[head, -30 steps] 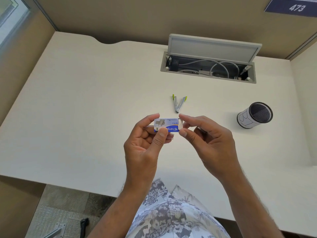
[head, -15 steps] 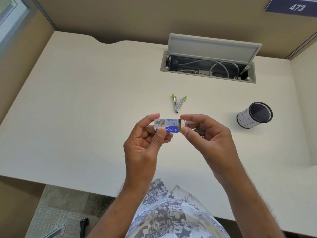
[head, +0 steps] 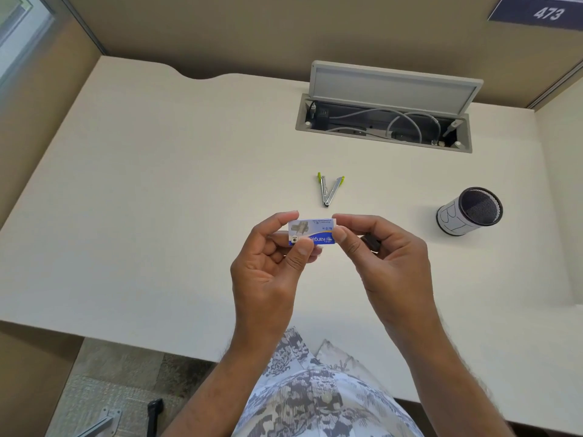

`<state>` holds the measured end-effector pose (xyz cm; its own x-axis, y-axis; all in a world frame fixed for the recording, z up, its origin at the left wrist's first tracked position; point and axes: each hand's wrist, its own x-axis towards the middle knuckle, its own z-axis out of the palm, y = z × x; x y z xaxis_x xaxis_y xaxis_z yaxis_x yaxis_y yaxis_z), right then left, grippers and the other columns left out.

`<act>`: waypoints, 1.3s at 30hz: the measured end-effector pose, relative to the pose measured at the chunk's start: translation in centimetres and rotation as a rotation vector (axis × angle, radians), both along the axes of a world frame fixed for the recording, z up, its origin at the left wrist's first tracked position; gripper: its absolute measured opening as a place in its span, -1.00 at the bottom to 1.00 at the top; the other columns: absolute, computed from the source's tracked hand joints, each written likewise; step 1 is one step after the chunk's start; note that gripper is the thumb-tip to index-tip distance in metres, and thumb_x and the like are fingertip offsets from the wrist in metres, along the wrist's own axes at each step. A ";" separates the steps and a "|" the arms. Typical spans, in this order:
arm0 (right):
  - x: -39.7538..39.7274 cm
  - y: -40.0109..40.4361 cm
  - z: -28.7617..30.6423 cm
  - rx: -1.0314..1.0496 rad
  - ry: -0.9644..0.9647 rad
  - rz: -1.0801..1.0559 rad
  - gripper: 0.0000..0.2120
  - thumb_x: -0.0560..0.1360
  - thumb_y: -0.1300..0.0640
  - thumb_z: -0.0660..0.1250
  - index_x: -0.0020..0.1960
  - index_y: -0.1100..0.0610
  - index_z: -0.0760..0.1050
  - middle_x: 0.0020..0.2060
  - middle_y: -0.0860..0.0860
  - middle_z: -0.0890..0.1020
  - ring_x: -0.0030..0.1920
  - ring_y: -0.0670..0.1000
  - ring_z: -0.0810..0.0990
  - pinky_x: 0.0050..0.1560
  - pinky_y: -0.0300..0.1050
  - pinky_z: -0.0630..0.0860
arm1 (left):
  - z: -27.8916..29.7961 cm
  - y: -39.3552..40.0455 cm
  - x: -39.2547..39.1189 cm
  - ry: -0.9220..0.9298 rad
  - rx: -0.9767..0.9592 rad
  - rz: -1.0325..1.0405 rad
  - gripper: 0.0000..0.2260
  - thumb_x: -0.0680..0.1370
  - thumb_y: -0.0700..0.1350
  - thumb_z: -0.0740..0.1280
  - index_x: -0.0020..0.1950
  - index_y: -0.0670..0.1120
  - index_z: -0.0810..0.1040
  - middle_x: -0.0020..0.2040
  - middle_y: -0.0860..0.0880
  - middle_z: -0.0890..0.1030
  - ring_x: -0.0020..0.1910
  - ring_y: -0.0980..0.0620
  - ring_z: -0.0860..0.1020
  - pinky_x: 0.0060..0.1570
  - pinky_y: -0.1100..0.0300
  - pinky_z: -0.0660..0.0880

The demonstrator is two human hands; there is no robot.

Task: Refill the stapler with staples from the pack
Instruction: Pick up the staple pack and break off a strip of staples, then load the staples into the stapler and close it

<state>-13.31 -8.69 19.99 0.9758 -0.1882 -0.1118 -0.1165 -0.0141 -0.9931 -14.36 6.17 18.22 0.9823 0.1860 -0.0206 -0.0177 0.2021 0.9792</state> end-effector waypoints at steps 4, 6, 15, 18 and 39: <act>-0.4 0.5 -0.5 -0.048 -0.047 0.026 -0.84 0.55 0.18 0.45 0.10 0.02 0.72 -0.07 0.06 0.74 -0.17 0.37 0.54 -0.15 0.06 0.50 | -0.4 0.0 0.0 0.019 -0.010 0.007 -0.72 0.55 -0.23 0.46 0.24 -0.03 0.61 -0.06 -0.04 0.77 -0.13 -0.10 0.77 -0.05 0.18 0.66; -0.5 0.7 -1.2 -0.095 -0.070 0.033 -0.80 0.55 0.18 0.42 0.15 0.05 0.70 -0.05 0.04 0.70 -0.20 0.26 0.51 -0.19 0.05 0.48 | -0.9 0.0 0.1 0.030 -0.027 -0.002 -0.73 0.54 -0.23 0.47 0.21 -0.01 0.61 -0.05 -0.09 0.77 -0.13 -0.11 0.77 -0.05 0.17 0.66; 1.9 0.9 -9.2 -0.310 0.062 0.110 -0.73 0.59 0.33 0.35 0.19 0.09 0.69 -0.09 0.06 0.62 -0.25 -0.16 0.48 -0.22 -0.38 0.35 | -10.3 1.9 2.2 0.241 0.435 -0.231 -0.71 0.54 -0.09 0.54 0.10 0.11 0.48 -0.19 0.01 0.78 -0.20 0.06 0.76 -0.10 -0.05 0.70; 2.8 1.0 -12.0 -0.414 0.169 0.121 -0.74 0.62 0.28 0.32 0.24 0.11 0.66 -0.08 0.04 0.62 -0.19 -0.21 0.52 -0.15 -0.44 0.36 | -14.6 2.5 4.3 0.233 0.714 -0.161 -0.75 0.56 0.00 0.51 0.10 0.06 0.47 -0.31 0.11 0.66 -0.36 0.22 0.62 -0.31 0.19 0.57; 7.9 -2.6 -18.5 -0.316 0.524 -0.057 -0.84 0.56 0.19 0.42 -0.04 -0.06 0.69 -0.23 0.08 0.70 -0.11 0.17 0.68 -0.22 -0.43 0.46 | -24.0 5.1 26.5 0.353 1.058 0.297 -0.46 0.40 0.11 0.62 0.18 -0.19 0.54 0.08 -0.18 0.59 0.08 -0.25 0.57 0.02 -0.12 0.47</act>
<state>-5.43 -11.25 1.49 0.7935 -0.3403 -0.5045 -0.5974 -0.2777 -0.7523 12.15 11.31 -5.82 0.8675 0.4971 0.0180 0.3818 -0.6887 0.6164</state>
